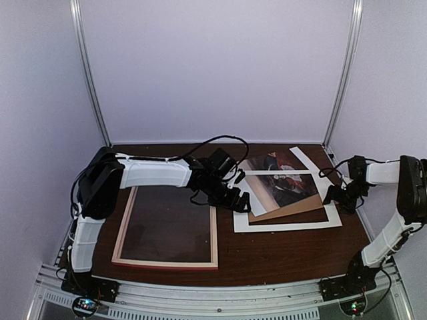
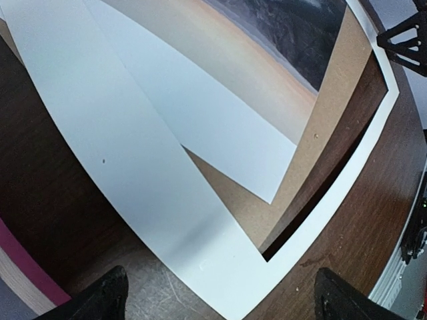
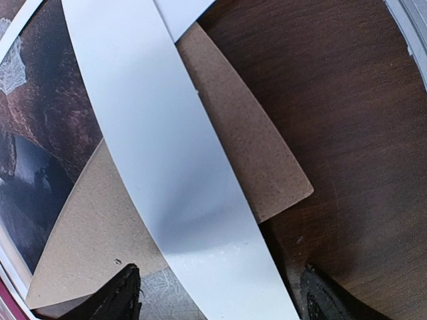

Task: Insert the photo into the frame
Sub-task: Pick up the mat board from the photo.

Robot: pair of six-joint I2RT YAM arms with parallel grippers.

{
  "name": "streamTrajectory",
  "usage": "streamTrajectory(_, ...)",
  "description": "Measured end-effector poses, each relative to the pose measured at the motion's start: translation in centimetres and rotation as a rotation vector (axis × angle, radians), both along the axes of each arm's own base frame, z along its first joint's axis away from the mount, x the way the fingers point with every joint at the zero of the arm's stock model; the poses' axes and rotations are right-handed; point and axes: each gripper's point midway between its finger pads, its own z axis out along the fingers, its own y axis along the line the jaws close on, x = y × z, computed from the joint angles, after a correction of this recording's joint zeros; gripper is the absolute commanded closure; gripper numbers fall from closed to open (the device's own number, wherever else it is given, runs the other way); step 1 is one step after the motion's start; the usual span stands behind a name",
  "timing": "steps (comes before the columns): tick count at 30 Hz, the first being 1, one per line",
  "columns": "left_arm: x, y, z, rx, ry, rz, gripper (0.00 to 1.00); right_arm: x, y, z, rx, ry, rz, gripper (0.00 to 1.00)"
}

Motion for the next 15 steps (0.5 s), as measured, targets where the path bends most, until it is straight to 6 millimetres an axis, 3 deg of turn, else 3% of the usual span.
streamTrajectory(15, 1.7, -1.0, -2.6, 0.028, 0.035, 0.100, 0.04, 0.5, 0.8, 0.2, 0.047, -0.026, 0.016, 0.22)
